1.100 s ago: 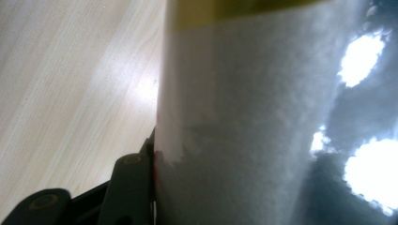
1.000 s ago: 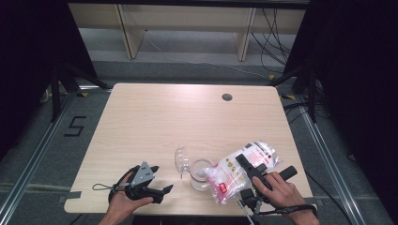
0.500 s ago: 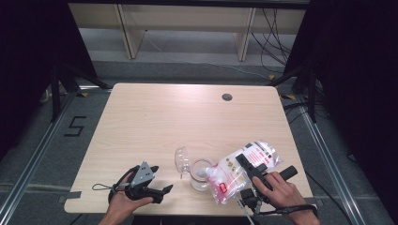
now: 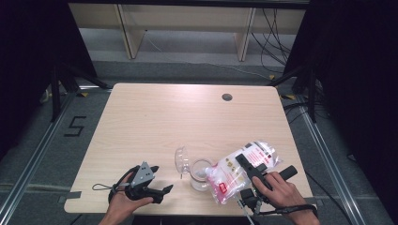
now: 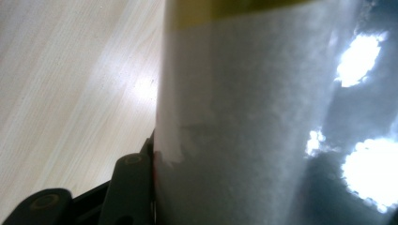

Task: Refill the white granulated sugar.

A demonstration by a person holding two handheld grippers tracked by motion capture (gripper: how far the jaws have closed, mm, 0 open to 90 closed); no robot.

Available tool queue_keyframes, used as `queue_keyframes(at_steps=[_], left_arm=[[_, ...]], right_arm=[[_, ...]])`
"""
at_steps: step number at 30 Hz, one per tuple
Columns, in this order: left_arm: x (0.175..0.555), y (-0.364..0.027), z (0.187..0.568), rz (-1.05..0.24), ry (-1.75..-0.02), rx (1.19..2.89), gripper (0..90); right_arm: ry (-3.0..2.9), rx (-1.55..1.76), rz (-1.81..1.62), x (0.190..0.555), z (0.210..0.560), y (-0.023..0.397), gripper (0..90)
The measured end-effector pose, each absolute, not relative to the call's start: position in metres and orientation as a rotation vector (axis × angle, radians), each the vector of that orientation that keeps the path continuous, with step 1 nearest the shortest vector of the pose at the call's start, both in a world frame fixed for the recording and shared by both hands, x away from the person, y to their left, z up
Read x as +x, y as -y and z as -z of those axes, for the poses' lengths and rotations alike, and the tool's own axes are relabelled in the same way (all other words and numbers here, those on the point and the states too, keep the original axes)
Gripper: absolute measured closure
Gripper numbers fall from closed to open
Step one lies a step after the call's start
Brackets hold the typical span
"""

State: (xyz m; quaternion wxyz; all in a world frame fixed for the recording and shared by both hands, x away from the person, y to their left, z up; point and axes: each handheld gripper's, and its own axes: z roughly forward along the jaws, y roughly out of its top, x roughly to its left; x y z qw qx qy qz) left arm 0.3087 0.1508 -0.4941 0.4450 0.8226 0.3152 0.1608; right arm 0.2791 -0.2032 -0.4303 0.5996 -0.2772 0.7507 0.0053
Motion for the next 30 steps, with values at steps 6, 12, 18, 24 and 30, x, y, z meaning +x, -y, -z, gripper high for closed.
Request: queue_keyframes(at_steps=[6,12,18,24,30], left_arm=[[0.3088,-0.1503,0.4948,-0.399,-0.783,2.031,16.5],[0.3090,-0.1502,0.4951,-0.398,-0.784,2.029,16.5],[0.3092,-0.1506,0.4948,-0.388,-0.778,2.039,16.5],[0.3094,-0.1506,0.4948,-0.387,-0.778,2.041,16.5],[0.3094,-0.1507,0.4948,-0.386,-0.779,2.040,16.4]], right_arm=[[-1.741,-0.644,-0.011,0.2791,0.4301,0.2035,54.2],[-1.739,-0.640,-0.011,0.2788,0.4296,0.2036,54.3],[-1.739,-0.642,0.004,0.2787,0.4289,0.2032,54.3],[-1.746,-0.637,0.012,0.2782,0.4293,0.2029,54.4],[-1.739,-0.651,0.007,0.2778,0.4284,0.2010,54.5]])
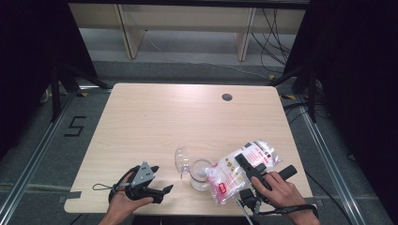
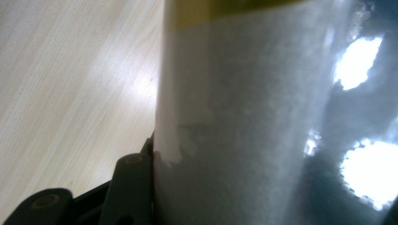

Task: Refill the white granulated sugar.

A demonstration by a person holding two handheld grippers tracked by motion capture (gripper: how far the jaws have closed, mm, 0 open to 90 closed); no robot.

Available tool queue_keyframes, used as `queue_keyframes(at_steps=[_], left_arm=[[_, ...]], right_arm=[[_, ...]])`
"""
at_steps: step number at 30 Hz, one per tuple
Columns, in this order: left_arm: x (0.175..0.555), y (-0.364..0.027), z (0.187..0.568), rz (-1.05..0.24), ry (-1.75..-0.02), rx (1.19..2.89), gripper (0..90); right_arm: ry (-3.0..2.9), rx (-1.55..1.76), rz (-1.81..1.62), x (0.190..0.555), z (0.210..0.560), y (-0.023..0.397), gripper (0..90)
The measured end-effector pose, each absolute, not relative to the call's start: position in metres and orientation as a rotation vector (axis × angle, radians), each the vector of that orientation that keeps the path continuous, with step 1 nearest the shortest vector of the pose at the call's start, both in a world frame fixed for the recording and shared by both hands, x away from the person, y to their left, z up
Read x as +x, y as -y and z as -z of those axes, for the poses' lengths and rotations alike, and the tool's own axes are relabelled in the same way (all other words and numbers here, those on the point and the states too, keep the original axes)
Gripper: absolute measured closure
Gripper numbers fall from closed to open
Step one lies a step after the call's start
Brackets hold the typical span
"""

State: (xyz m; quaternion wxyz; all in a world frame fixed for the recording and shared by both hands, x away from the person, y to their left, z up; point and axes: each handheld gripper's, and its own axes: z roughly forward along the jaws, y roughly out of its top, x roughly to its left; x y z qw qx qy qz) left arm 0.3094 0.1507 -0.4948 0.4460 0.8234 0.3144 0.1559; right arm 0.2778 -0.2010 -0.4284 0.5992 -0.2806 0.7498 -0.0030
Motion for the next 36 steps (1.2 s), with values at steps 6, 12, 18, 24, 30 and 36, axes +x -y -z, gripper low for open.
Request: queue_keyframes(at_steps=[6,12,18,24,30,36], left_arm=[[0.3092,-0.1507,0.4945,-0.387,-0.782,2.035,16.5],[0.3090,-0.1505,0.4946,-0.392,-0.784,2.033,16.5],[0.3091,-0.1502,0.4950,-0.398,-0.786,2.027,16.5],[0.3090,-0.1501,0.4950,-0.398,-0.787,2.027,16.5],[0.3090,-0.1502,0.4950,-0.398,-0.785,2.027,16.5],[0.3088,-0.1508,0.4942,-0.398,-0.784,2.035,16.5]], right_arm=[[-1.736,-0.655,0.007,0.2777,0.4270,0.2012,54.5],[-1.741,-0.642,0.002,0.2775,0.4277,0.2020,54.7],[-1.742,-0.642,0.006,0.2770,0.4282,0.2016,54.8],[-1.741,-0.660,0.012,0.2773,0.4267,0.2007,54.9],[-1.740,-0.656,0.005,0.2775,0.4270,0.2013,55.1],[-1.737,-0.659,0.006,0.2776,0.4265,0.2014,55.3]])
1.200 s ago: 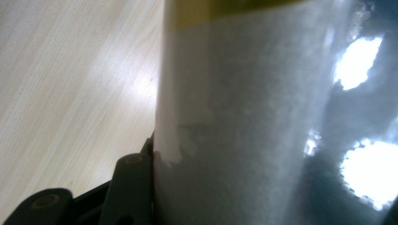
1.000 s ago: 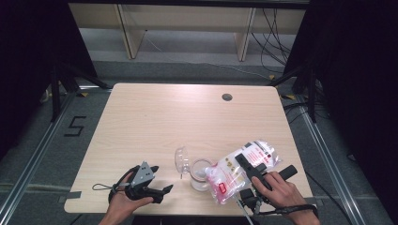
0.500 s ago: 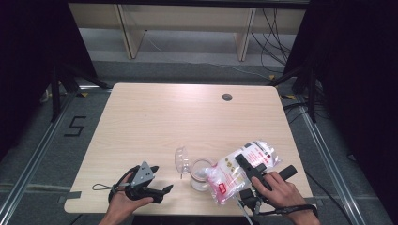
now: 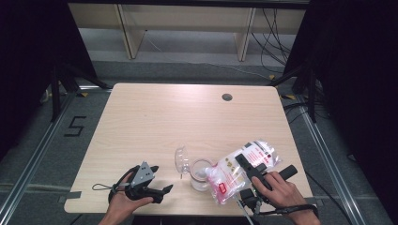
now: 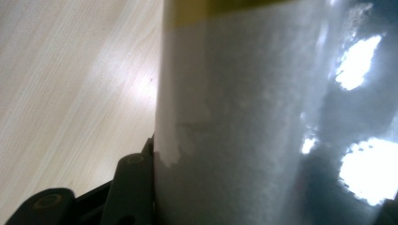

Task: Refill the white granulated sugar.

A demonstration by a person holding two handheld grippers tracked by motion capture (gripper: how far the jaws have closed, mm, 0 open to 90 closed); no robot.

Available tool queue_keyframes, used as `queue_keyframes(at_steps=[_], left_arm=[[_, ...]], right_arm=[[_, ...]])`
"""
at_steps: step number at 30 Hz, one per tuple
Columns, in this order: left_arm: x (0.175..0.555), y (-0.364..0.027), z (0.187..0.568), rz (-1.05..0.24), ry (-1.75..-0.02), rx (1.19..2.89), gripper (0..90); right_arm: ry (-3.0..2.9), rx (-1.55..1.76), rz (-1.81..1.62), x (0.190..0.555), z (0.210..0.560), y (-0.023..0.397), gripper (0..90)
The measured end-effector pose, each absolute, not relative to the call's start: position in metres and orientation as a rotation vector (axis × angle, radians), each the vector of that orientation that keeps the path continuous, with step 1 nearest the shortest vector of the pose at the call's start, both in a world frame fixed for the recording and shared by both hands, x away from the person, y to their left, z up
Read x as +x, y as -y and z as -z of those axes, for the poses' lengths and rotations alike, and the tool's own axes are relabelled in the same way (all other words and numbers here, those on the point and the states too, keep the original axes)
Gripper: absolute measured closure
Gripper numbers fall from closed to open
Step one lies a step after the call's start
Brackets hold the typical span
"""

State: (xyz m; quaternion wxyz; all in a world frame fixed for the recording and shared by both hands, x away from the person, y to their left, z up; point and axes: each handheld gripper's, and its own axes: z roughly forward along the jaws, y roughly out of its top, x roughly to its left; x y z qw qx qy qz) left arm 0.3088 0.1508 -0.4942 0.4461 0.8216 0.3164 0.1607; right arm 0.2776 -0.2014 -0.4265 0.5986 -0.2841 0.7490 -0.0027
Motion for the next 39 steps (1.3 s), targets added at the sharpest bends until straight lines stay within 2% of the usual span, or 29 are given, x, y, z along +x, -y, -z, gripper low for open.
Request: queue_keyframes(at_steps=[39], left_arm=[[0.3089,-0.1508,0.4941,-0.397,-0.784,2.036,16.5]], right_arm=[[-1.744,-0.652,0.008,0.2775,0.4252,0.2034,56.2]])
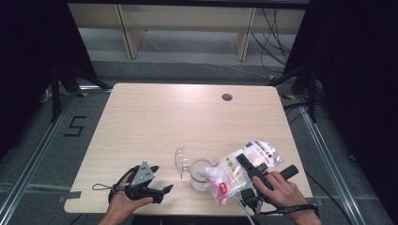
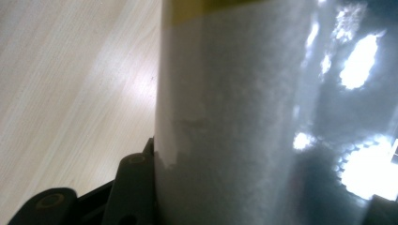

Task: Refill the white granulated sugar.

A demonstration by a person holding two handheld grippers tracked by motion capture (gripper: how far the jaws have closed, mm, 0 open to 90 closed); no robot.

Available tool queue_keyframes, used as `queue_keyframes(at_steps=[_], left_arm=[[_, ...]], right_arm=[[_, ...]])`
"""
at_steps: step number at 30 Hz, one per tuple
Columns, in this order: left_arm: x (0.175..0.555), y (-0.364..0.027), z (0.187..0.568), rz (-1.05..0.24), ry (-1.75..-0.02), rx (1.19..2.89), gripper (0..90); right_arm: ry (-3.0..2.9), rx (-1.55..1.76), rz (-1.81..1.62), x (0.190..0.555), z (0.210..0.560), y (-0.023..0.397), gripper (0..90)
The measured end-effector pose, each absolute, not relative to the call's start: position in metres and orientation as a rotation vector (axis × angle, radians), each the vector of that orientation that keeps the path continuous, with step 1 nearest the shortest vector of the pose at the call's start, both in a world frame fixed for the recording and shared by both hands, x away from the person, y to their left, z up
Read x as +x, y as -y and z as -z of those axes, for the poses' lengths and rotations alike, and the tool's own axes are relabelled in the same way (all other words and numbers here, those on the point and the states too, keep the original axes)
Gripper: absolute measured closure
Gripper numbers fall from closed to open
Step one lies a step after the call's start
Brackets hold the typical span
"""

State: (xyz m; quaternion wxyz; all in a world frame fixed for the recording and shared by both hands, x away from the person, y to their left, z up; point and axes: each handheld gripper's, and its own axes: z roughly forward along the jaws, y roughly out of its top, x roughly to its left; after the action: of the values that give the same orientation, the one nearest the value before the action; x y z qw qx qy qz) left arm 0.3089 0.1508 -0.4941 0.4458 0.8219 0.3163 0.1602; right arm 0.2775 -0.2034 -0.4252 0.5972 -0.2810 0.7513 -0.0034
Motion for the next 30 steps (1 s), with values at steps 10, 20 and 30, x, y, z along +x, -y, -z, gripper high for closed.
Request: queue_keyframes(at_steps=[10,20,30], left_arm=[[0.3088,-0.1507,0.4941,-0.397,-0.784,2.035,16.5],[0.3086,-0.1509,0.4939,-0.400,-0.785,2.038,16.5],[0.3087,-0.1509,0.4938,-0.401,-0.785,2.039,16.5]], right_arm=[[-1.744,-0.652,0.006,0.2775,0.4251,0.2033,56.4],[-1.748,-0.650,0.011,0.2775,0.4245,0.2039,56.5],[-1.745,-0.650,0.014,0.2773,0.4240,0.2043,56.6]])
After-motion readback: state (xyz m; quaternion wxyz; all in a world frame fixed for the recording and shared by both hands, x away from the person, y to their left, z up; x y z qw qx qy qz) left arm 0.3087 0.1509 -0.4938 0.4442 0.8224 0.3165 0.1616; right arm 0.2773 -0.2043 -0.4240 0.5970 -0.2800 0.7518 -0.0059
